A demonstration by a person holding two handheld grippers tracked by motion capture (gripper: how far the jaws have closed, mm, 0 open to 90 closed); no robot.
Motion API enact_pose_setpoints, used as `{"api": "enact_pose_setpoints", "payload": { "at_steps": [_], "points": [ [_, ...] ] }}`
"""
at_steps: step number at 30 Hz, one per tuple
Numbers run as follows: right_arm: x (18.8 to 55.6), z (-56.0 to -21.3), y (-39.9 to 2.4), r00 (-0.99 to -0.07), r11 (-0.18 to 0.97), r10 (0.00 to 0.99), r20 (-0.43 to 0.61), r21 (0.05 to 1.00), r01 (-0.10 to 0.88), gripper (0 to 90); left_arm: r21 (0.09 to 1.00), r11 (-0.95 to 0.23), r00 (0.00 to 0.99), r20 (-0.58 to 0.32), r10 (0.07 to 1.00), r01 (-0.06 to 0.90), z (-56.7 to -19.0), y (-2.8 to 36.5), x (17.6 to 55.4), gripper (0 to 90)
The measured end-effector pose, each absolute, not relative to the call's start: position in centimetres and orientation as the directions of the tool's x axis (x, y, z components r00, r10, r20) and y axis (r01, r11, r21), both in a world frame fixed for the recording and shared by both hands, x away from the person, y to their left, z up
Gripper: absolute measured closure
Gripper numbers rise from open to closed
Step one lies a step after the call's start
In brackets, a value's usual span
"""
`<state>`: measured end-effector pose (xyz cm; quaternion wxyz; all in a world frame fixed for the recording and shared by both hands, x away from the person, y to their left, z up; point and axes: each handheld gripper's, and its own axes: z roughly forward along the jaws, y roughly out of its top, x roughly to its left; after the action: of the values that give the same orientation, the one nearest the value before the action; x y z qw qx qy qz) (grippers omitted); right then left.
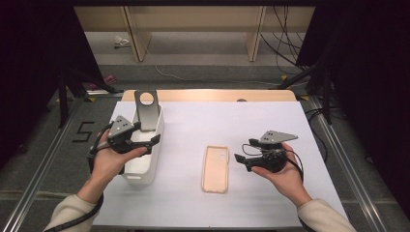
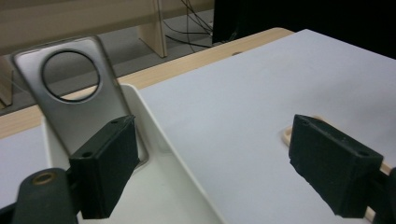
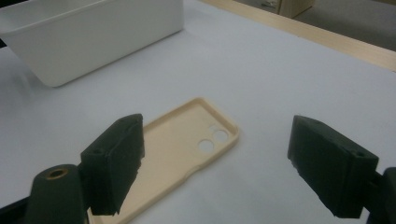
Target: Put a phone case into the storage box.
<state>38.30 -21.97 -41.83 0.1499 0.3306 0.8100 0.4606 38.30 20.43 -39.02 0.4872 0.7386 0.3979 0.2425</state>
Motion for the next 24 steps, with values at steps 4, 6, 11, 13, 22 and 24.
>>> {"api": "enact_pose_setpoints", "payload": {
  "at_steps": [4,6,11,13,22,24],
  "points": [
    [38.3,-41.9,-22.0,-0.740,0.360,0.670,0.061,0.845,0.395,19.5,0.913,-0.218,0.594,-0.033,0.804,0.345,-39.6,19.5,37.1,15.4],
    [38.3,-41.9,-21.9,-0.742,0.361,0.668,0.061,0.845,0.395,19.5,0.916,-0.221,0.608,-0.030,0.793,0.334,-39.9,19.1,36.5,15.4],
    [38.3,-41.9,-21.8,-0.747,0.367,0.663,0.060,0.843,0.393,19.5,0.922,-0.224,0.634,-0.029,0.773,0.315,-40.6,18.5,35.5,13.0],
    [38.3,-41.9,-21.7,-0.749,0.371,0.660,0.058,0.842,0.392,19.5,0.922,-0.217,0.633,-0.040,0.773,0.322,-40.9,18.5,35.1,12.9],
    [38.4,-41.9,-21.3,-0.761,0.382,0.646,0.059,0.838,0.390,19.5,0.915,-0.228,0.651,-0.048,0.758,0.332,-42.1,18.6,33.5,11.5],
    [38.4,-42.0,-21.3,-0.762,0.387,0.645,0.057,0.835,0.390,19.5,0.914,-0.235,0.656,-0.045,0.753,0.332,-42.2,18.5,33.5,11.3]
  ]
}}
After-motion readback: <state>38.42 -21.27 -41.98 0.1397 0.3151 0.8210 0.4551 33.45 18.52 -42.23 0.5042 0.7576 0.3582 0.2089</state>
